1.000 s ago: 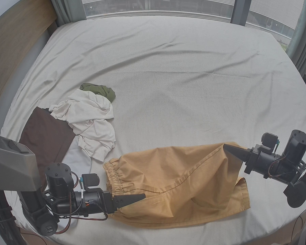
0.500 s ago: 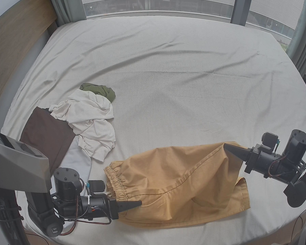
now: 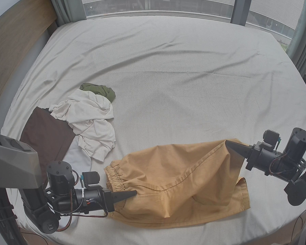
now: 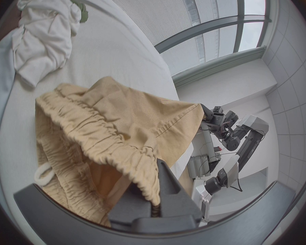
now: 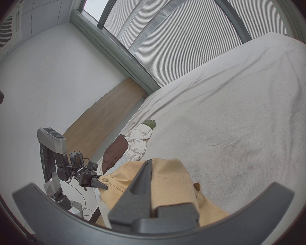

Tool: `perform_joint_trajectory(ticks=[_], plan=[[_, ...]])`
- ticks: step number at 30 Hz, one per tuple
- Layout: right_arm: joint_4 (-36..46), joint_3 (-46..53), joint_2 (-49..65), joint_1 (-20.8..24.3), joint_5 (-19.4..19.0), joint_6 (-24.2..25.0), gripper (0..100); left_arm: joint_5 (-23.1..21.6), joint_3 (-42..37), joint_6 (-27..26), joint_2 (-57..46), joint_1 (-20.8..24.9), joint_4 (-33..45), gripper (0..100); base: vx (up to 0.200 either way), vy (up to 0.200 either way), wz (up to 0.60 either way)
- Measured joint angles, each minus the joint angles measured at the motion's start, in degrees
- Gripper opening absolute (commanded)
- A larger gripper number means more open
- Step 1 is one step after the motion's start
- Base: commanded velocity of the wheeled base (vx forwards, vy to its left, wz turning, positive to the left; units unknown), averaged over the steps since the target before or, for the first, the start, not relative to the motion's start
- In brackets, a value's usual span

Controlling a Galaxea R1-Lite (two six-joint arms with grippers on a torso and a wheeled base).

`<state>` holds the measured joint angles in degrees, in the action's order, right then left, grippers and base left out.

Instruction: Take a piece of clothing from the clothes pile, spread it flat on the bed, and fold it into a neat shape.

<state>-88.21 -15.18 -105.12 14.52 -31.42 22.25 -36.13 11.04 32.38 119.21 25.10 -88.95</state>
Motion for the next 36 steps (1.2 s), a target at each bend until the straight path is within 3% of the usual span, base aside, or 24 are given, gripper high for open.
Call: perform_joint_trajectory(ticks=[29, 36], plan=[[0.0, -2.2, 2.3, -2.2, 0.0, 0.1, 0, -0.2, 3.1, -0.4, -13.6, -3.9, 0.0, 0, 0.000, 0.000, 0.00], [0.0, -2.6, 2.8, -3.0, -0.1, 0.1, 0, -0.2, 2.9, -3.0, -14.0, -5.3, 0.0, 0, 0.000, 0.000, 0.00]])
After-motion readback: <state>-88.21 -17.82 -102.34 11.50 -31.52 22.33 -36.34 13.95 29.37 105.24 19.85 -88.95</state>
